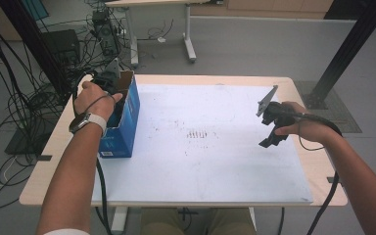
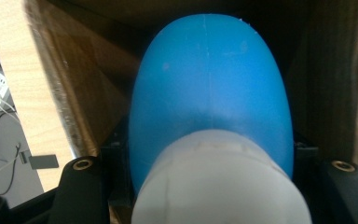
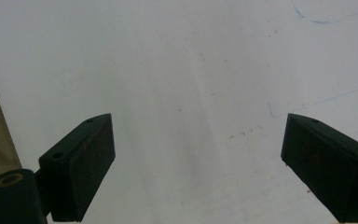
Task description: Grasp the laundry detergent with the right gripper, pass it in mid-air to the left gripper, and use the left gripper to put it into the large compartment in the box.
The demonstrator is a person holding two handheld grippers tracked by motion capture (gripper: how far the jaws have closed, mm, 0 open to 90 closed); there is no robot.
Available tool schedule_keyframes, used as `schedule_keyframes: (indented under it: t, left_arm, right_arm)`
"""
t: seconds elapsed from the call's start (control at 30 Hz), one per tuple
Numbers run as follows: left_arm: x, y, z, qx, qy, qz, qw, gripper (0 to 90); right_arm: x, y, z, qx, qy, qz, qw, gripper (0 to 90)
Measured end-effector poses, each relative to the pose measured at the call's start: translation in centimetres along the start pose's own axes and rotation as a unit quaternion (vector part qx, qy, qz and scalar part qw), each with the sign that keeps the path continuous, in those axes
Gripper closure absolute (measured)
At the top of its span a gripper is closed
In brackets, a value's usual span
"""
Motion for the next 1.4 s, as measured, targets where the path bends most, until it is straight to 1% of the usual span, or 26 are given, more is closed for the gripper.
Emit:
schedule_keyframes:
  t: [0.03, 0.13, 0.37, 0.4, 0.63, 0.7, 0.8, 0.87, 1.03, 1.1, 1.3, 1.4]
  left_arm:
    - [0.0, 0.0, 0.0, 0.0, 0.0, 0.0, 1.0, 37.9]
    - [0.08, 0.05, 0.0, -0.003, -0.003, 0.003, 1.0, 37.9]
    - [0.09, 0.12, 0.08, 0.0, 0.0, 0.003, 1.0, 37.8]
    - [0.11, 0.12, 0.09, 0.001, 0.004, 0.003, 1.0, 37.8]
    - [0.13, 0.15, 0.24, 0.002, 0.001, 0.003, 1.0, 37.7]
    - [0.14, 0.15, 0.25, 0.002, 0.002, 0.003, 1.0, 37.7]
    - [0.15, 0.15, 0.27, 0.002, 0.003, 0.003, 1.0, 37.7]
    - [0.15, 0.15, 0.27, 0.002, 0.003, 0.003, 1.0, 37.7]
    - [0.14, 0.17, 0.27, 0.002, 0.002, 0.003, 1.0, 37.7]
    - [0.14, 0.18, 0.3, 0.001, -0.001, 0.004, 1.0, 37.7]
    - [0.16, 0.19, 0.36, 0.004, 0.003, 0.003, 1.0, 37.6]
    - [0.14, 0.19, 0.37, 0.003, 0.001, 0.002, 1.0, 37.6]
  right_arm:
    - [0.03, -0.02, 0.03, 0.001, 0.003, 0.001, 1.0, 9.7]
    - [0.02, -0.04, 0.04, 0.001, 0.003, 0.001, 1.0, 9.7]
    - [0.06, -0.03, -0.01, 0.001, 0.002, 0.001, 1.0, 9.7]
    - [0.03, -0.01, -0.05, -0.001, -0.001, 0.001, 1.0, 9.7]
    - [0.12, -0.1, -0.07, -0.001, -0.001, 0.001, 1.0, 9.7]
    - [0.2, -0.15, -0.02, 0.002, 0.001, 0.001, 1.0, 9.7]
    - [0.16, -0.11, -0.02, -0.001, -0.001, 0.002, 1.0, 9.7]
    - [0.22, -0.13, 0.06, 0.001, 0.003, 0.002, 1.0, 9.7]
    - [0.18, -0.08, 0.05, 0.0, 0.0, 0.002, 1.0, 9.7]
    - [0.16, -0.07, 0.02, 0.0, 0.0, 0.003, 1.0, 9.7]
    - [0.21, -0.08, -0.06, 0.0, 0.0, 0.002, 1.0, 9.7]
    - [0.22, -0.09, -0.1, 0.0, 0.0, 0.003, 1.0, 9.7]
Point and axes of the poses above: each handheld gripper's, and its own axes: y roughly forward along the jaws, z roughly out of its underside, x roughly to its left, the point moved 9 cm from there along y, roughly forward along the jaws, and after that the axes turned 9 degrees about -x, right-handed, at the moved point
